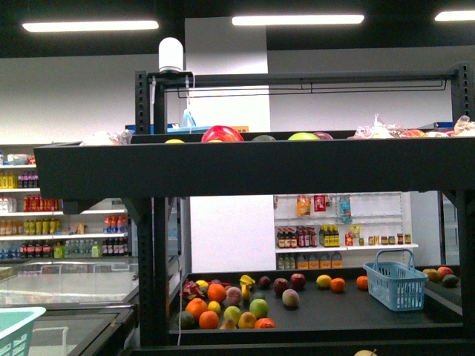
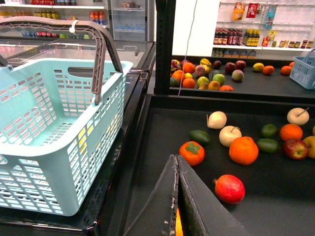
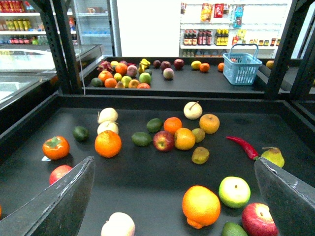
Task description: Pick lemon from shelf
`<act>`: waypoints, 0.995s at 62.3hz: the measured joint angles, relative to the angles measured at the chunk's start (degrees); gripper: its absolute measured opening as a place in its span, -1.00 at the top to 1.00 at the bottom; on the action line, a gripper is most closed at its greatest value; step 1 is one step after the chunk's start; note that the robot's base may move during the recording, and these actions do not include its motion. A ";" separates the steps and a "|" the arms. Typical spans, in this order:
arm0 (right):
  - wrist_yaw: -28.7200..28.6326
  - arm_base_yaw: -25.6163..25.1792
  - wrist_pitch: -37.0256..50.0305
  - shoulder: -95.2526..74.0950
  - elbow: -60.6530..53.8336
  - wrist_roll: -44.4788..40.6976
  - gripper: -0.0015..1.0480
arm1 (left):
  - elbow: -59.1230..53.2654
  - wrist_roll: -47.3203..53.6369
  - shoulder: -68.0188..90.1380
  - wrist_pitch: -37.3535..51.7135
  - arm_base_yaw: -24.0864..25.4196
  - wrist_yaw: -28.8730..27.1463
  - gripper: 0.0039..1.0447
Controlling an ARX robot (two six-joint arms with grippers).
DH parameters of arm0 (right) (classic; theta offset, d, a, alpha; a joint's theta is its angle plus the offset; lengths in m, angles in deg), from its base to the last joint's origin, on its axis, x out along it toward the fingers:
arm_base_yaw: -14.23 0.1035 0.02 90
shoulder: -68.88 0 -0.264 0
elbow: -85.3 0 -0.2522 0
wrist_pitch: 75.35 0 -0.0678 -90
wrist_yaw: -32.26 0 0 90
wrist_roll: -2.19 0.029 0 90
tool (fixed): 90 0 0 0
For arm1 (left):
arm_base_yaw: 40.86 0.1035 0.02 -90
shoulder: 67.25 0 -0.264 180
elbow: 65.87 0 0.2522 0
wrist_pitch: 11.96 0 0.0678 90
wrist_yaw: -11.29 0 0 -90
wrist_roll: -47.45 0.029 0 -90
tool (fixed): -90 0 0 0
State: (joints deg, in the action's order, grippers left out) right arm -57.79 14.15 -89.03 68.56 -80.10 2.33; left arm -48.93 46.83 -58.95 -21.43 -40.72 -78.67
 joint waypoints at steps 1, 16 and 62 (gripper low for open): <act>0.02 0.00 0.00 0.00 0.00 0.00 -0.86 | -0.24 0.00 -1.64 -1.88 0.00 0.07 0.96; 0.02 0.00 0.00 0.00 0.00 0.00 -0.86 | -2.40 0.02 -7.93 -4.37 -0.02 -0.04 0.96; 0.00 0.00 0.00 0.00 0.00 0.00 -0.86 | -2.40 0.11 -7.93 -4.37 -0.02 -0.02 -0.85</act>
State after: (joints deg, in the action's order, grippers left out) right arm -57.79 14.15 -89.03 68.56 -80.10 2.33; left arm -51.33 46.94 -66.89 -25.80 -40.74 -78.69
